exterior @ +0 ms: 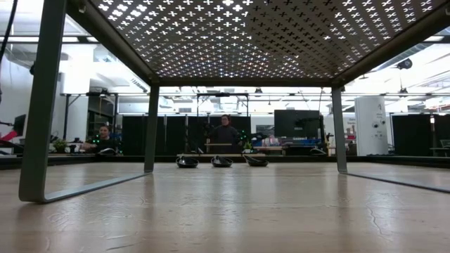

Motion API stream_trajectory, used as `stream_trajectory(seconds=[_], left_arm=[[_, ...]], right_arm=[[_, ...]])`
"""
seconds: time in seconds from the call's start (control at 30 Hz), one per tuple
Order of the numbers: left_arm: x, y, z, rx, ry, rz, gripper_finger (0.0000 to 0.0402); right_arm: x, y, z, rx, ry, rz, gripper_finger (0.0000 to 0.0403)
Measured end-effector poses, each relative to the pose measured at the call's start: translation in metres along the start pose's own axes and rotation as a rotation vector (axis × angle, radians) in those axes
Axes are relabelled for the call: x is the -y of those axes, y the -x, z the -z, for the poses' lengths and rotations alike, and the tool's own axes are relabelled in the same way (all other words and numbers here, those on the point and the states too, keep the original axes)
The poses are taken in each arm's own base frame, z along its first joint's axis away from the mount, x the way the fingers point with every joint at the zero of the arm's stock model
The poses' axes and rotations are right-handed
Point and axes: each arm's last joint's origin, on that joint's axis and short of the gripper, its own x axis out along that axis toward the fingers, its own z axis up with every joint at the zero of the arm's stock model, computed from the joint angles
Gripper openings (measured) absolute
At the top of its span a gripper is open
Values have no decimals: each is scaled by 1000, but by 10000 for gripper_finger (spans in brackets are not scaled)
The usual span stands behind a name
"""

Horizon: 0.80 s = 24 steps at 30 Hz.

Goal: Pick & Place Mini shaped plates
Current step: Put the drop shaped plate on the shelf

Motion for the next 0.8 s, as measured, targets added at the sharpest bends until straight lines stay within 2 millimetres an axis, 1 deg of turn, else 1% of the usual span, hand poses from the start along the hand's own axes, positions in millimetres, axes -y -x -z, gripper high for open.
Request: stream_trajectory(seconds=[0.23, 0.33, 0.63, 0.8], left_arm=[[0, -4, 4, -11, 0, -1, 108], [0, -4, 4, -9, 2, -30, 108], [6, 4, 1, -4, -3, -90, 108], [8, 5, 1, -11, -31, -139, 108]], right_arm=[[0, 0, 0, 0, -4, 1, 8], [0, 0, 0, 6, -17, 2, 8], [-1, 2, 0, 19, 5, -6, 8], [-1, 1, 0, 14, 0, -4, 8]])
